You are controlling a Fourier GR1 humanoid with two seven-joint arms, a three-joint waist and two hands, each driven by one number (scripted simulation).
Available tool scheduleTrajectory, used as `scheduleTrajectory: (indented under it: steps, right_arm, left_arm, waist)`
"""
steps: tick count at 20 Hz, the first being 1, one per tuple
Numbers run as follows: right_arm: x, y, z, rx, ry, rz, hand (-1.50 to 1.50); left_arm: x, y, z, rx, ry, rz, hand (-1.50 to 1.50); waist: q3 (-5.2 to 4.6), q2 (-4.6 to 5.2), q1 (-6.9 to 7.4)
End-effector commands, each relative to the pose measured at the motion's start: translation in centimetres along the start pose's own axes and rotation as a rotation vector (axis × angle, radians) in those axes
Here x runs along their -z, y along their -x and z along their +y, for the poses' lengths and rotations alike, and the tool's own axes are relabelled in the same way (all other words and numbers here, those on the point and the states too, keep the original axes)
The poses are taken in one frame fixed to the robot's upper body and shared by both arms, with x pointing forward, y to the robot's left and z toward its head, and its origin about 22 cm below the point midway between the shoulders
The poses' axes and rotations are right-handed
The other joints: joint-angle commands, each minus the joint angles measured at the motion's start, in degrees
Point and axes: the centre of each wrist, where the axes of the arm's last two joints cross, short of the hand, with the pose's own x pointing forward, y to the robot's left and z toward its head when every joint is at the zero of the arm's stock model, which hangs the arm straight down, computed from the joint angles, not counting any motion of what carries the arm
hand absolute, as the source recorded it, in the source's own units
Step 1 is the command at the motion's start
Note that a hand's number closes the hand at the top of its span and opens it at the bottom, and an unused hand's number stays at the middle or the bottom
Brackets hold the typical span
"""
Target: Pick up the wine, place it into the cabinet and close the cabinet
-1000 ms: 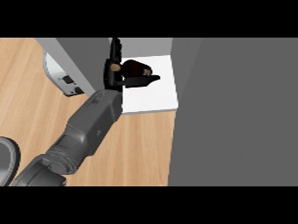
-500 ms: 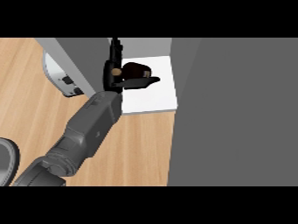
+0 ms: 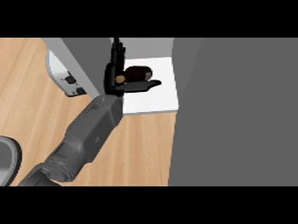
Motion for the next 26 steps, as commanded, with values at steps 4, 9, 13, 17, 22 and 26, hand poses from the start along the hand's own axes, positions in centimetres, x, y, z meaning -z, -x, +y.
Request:
scheduleTrajectory:
  steps: [4,9,13,17,22,26]
  right_arm:
    - [-0.4,-0.4,-1.0,-0.006,0.012,-0.022,-1.5]
    - [-1.2,-1.8,-1.3,-0.024,0.06,-0.017,-1.5]
    - [-1.2,-0.9,-0.5,-0.021,0.055,-0.011,-1.5]
    - [-1.4,-0.4,-0.6,-0.051,0.061,-0.021,-1.5]
    - [-2.3,-1.0,0.0,-0.032,0.074,-0.015,-1.5]
    - [-2.3,-2.7,-0.3,-0.04,0.074,-0.031,-1.5]
  left_arm:
    - [-4.0,1.5,-0.2,-0.04,-0.008,0.045,-1.5]
    - [-7.1,0.2,-3.2,-0.04,0.049,0.048,-1.5]
    - [-9.8,-0.4,-5.2,-0.006,0.013,0.045,-1.5]
    - [-13.7,-1.3,-5.9,-0.03,0.047,0.01,-1.5]
    - [-15.0,-3.9,-5.8,-0.072,0.043,0.002,-1.5]
    - [-16.7,-5.7,-6.4,-0.112,0.036,-0.008,-1.5]
  waist:
    - [0.1,-0.36,1.13]
    - [0.13,-0.85,3.48]
    - [0.09,-0.55,2.81]
    - [0.12,-0.73,3.78]
    - [0.13,-0.74,4.16]
    - [0.11,-0.75,4.21]
